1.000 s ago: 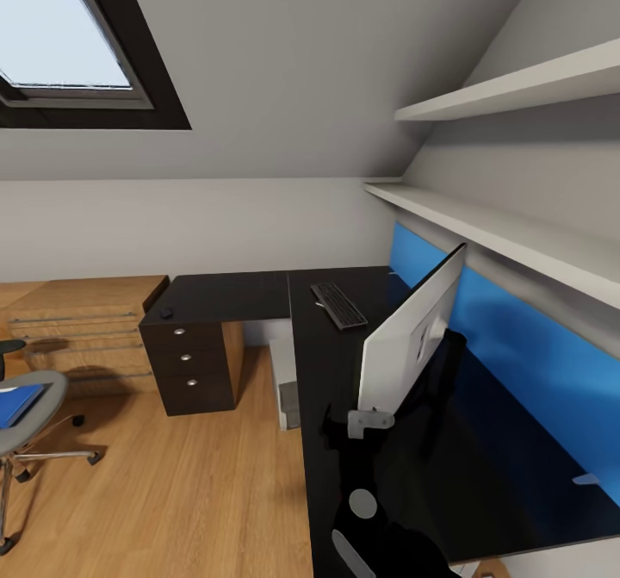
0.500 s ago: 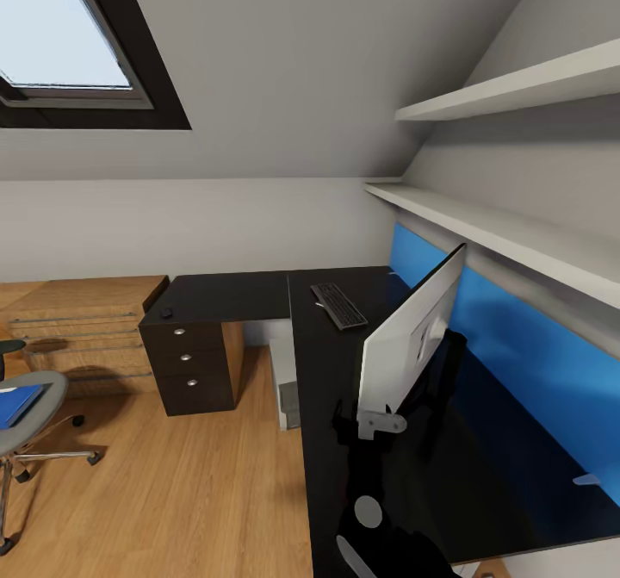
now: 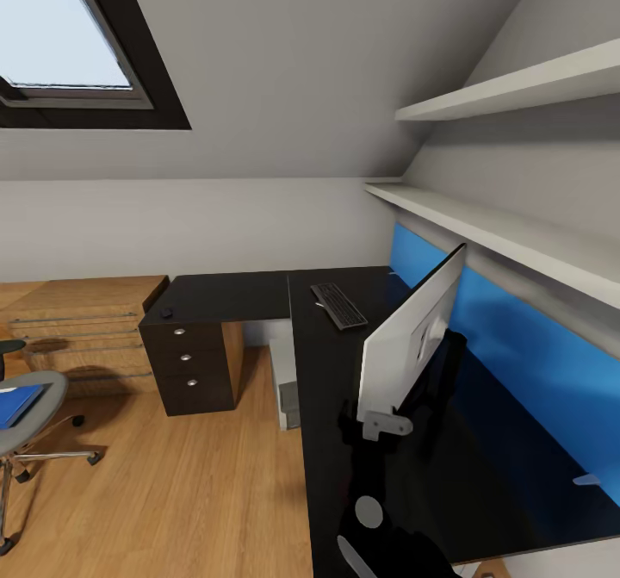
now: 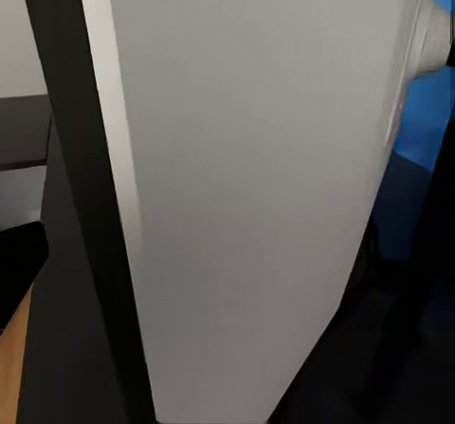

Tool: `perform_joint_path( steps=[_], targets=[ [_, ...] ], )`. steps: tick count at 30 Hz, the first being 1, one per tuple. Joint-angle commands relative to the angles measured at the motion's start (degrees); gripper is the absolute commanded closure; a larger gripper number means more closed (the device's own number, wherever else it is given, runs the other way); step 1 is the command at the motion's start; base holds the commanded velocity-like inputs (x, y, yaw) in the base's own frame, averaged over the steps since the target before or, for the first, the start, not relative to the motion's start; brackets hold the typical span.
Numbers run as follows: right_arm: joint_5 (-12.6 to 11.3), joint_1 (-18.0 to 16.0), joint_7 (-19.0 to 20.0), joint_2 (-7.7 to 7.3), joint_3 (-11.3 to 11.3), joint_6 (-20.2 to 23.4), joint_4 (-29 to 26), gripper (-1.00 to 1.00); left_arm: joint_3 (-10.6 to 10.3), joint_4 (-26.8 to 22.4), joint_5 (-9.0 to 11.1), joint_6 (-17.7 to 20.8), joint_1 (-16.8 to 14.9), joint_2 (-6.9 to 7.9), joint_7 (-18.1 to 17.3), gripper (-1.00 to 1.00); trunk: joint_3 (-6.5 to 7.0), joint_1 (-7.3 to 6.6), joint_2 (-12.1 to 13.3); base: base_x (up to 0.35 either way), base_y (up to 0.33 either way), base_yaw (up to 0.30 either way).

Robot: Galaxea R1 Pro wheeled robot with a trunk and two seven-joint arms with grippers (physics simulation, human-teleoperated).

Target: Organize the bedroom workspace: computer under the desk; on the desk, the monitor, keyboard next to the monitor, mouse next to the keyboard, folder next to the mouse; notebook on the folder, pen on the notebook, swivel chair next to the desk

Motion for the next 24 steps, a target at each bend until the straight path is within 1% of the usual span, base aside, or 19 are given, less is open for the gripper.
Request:
perform_joint_path(
  steps=[1,11,24],
  targets=[
    [-0.57,-0.10,-0.27,-0.02,0.20,-0.61,0.00,-1.00,-0.10,-0.08,0.29,-0.11,0.02,0.03,0.17,-1.00,-0.10,0.03,-0.10,0.017,0.000,0.000],
    [-0.57,-0.10,-0.57,0.00,0.19,-0.70,0.39,-1.00,-0.10,-0.06,0.29,-0.11,0.02,0.03,0.17,-1.00,-0.10,0.03,-0.10,0.132,0.000,0.000],
    [-0.57,-0.10,-0.65,0.07,0.20,-0.78,1.03,-1.00,-0.10,0.01,0.37,-0.11,0.02,0.03,0.17,-1.00,-0.10,0.03,-0.10,0.019,0.000,0.000]
  ],
)
